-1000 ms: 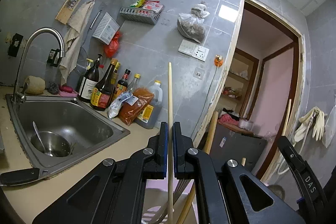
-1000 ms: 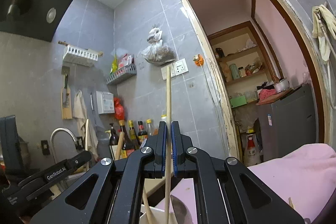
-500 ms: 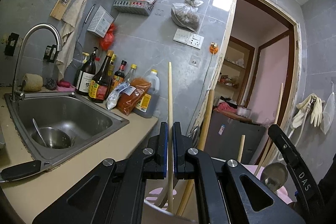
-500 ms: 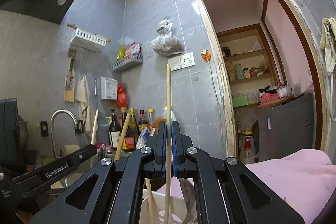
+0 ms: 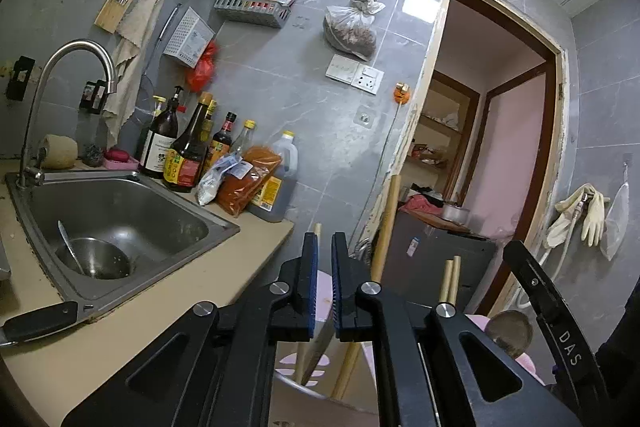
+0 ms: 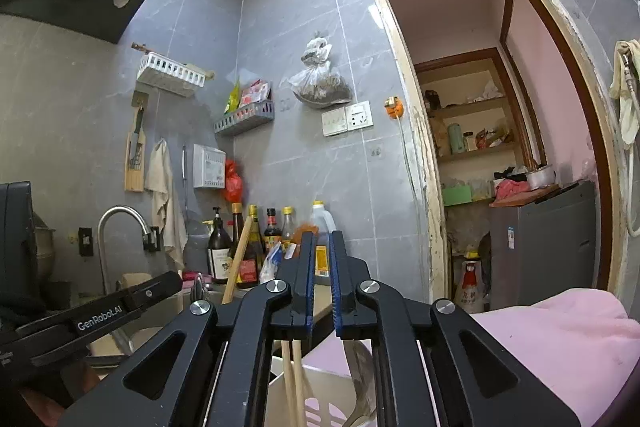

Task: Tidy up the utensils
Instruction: 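Open both tools to drop the chopsticks into the caddy, then move both tools back down toward the chopstick and metal spoon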

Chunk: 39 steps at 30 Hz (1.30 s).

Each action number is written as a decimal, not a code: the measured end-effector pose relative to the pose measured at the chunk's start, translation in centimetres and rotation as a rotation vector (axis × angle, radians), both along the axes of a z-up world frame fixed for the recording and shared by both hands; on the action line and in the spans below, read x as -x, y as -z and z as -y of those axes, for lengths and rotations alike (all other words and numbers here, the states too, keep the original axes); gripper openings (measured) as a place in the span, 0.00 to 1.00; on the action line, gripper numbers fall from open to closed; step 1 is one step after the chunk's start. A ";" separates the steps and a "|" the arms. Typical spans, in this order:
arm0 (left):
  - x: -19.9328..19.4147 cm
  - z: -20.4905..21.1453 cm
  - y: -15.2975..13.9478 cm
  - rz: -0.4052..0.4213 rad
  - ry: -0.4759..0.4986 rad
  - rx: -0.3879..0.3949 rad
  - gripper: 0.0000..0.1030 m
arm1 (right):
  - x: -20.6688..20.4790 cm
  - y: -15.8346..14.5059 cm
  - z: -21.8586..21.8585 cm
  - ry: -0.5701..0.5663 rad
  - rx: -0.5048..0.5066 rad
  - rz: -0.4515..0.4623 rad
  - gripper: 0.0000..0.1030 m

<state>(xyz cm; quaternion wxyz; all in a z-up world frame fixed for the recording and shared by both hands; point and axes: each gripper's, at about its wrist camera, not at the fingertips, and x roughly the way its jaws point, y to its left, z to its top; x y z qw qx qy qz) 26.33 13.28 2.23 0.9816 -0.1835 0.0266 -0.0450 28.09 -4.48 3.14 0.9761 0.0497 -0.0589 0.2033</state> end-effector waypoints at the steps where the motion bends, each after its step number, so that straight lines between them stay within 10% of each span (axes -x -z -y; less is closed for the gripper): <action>1: 0.1 0.1 -0.2 0.003 0.003 -0.001 0.12 | 0.1 -0.2 0.0 0.001 0.001 0.000 0.08; 21: 2.2 6.6 -3.9 0.014 0.191 -0.087 0.65 | 4.7 -4.8 8.7 0.145 0.062 -0.069 0.48; 28: 3.2 9.2 -3.5 -0.016 0.240 -0.128 0.95 | 6.8 -4.8 12.0 0.194 0.083 -0.091 0.79; 39: 4.0 14.5 -1.6 -0.122 0.387 -0.250 0.98 | 9.0 -3.7 16.6 0.253 0.139 -0.178 1.00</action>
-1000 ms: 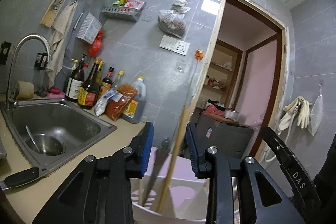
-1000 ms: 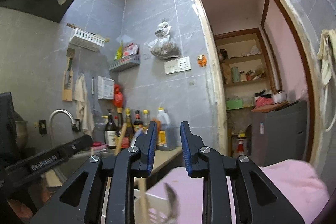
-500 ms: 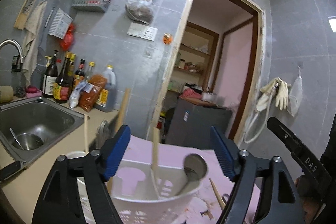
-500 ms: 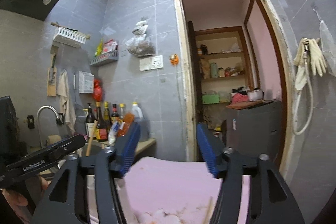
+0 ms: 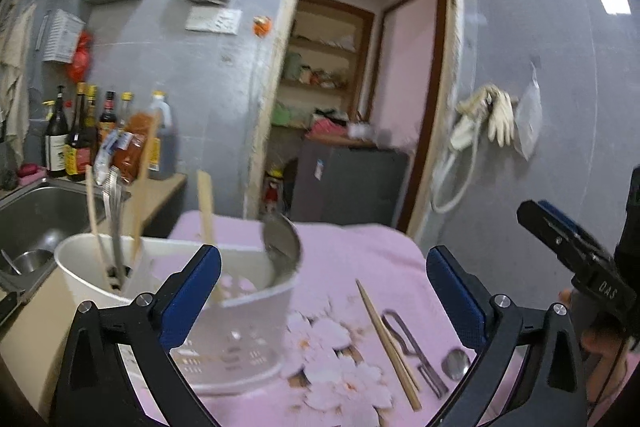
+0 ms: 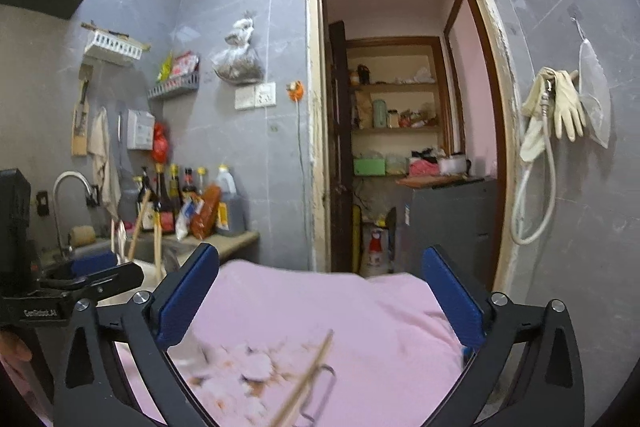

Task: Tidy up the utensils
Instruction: 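Move both tools back down toward the chopstick and metal spoon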

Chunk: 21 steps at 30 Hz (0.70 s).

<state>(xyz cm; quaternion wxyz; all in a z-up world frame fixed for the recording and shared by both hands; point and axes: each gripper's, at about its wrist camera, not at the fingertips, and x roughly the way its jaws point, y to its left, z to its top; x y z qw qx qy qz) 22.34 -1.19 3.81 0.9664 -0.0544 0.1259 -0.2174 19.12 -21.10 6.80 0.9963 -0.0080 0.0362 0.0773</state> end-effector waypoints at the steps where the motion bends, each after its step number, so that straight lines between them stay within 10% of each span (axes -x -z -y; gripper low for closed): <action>1: 0.0 0.5 0.3 -0.011 0.012 -0.016 0.98 | 0.1 0.3 0.3 0.007 0.010 -0.015 1.00; 21: -2.5 8.6 6.9 -0.369 0.181 -0.306 0.97 | 0.8 7.7 2.8 0.067 0.212 -0.424 0.99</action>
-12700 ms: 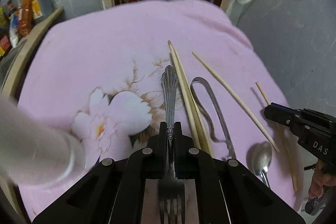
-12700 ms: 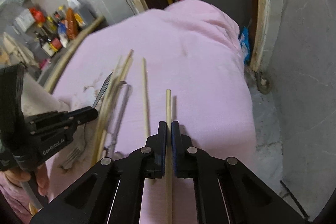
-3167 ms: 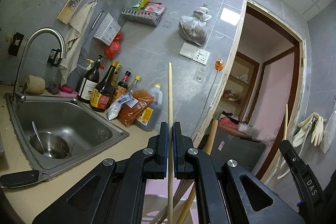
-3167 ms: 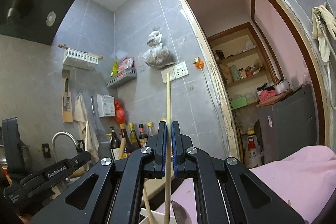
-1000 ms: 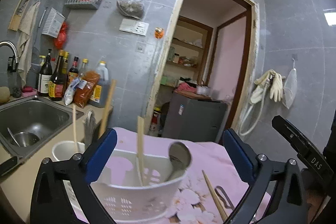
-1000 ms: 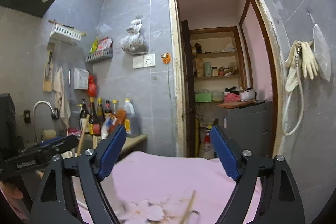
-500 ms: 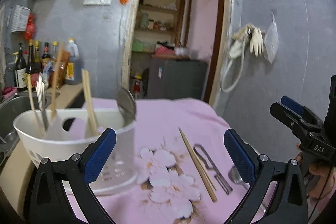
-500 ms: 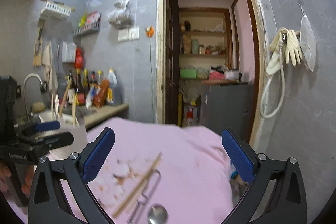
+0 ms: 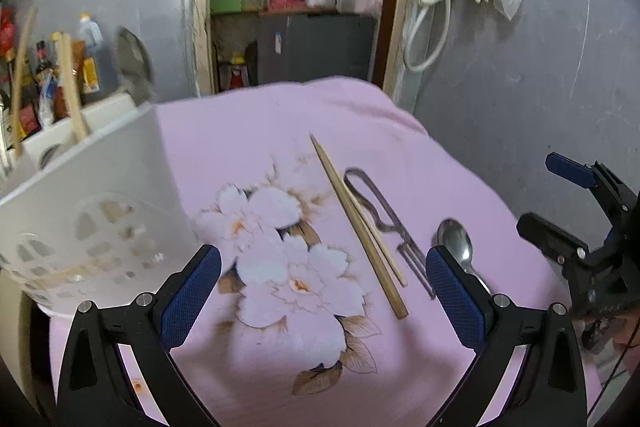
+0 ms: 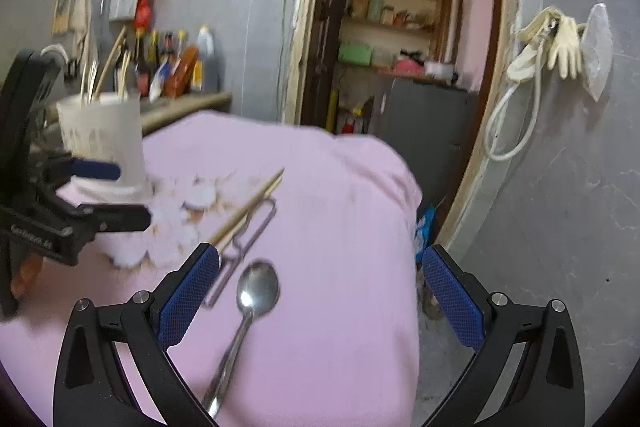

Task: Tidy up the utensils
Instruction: 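Move both tools back down toward the chopstick and metal spoon, then close the left tool on a chopstick while the right tool grasps the metal spoon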

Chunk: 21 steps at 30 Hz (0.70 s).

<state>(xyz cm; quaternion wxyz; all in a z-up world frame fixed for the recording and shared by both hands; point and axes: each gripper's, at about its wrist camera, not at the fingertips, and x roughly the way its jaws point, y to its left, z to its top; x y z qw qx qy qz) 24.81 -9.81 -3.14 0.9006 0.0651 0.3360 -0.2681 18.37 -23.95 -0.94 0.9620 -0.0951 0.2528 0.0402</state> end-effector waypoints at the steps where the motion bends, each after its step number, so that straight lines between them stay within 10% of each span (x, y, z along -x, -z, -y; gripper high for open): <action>1: -0.2 0.3 0.3 -0.015 0.008 -0.013 0.96 | 0.0 0.3 0.0 -0.002 0.002 -0.021 0.99; 21: -5.1 2.8 2.8 -0.245 0.068 -0.054 0.40 | -2.4 4.6 -1.5 -0.092 0.033 -0.328 0.64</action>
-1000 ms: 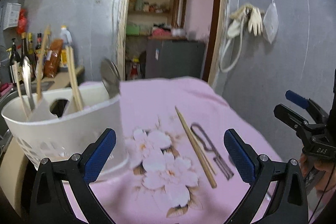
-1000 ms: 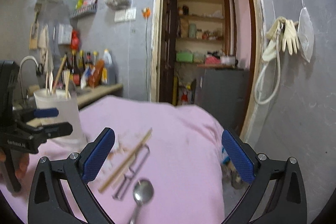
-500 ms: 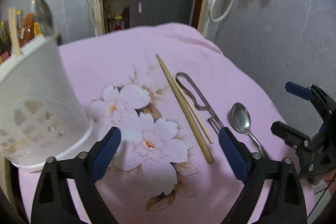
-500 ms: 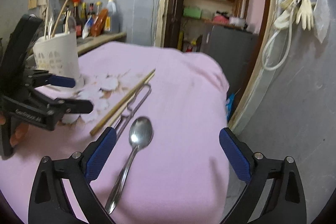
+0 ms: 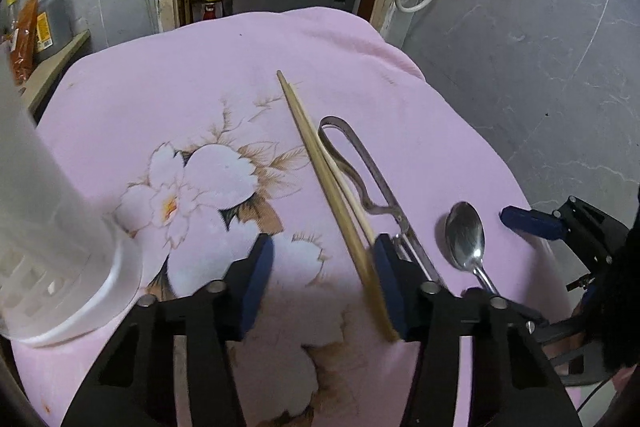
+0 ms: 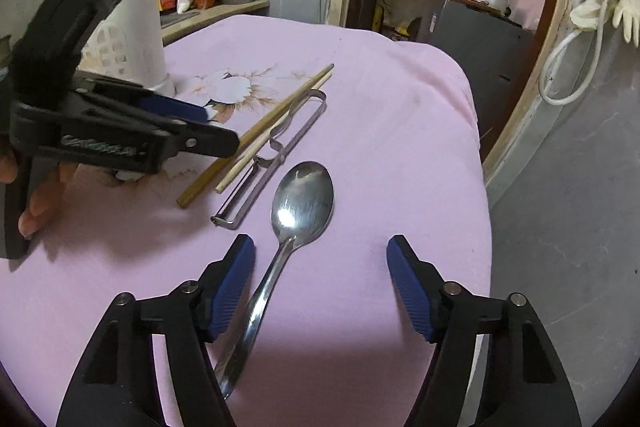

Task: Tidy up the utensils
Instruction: 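Close the left tool on a chopstick while the right tool grasps the metal spoon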

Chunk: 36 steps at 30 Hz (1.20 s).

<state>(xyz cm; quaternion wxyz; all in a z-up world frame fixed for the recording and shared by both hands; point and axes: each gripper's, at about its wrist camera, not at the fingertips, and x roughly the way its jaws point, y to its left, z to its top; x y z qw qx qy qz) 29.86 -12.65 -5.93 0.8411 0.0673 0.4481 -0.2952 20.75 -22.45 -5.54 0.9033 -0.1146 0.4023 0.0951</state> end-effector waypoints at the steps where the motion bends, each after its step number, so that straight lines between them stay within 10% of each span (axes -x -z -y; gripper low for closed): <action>1: -0.3 0.1 0.1 -0.011 0.000 0.000 0.36 | -0.1 0.0 -0.1 -0.001 0.005 0.000 0.61; 36: -4.6 -0.2 0.0 -0.104 -0.114 0.012 0.06 | -6.1 -0.1 -0.8 -0.014 0.003 -0.008 0.37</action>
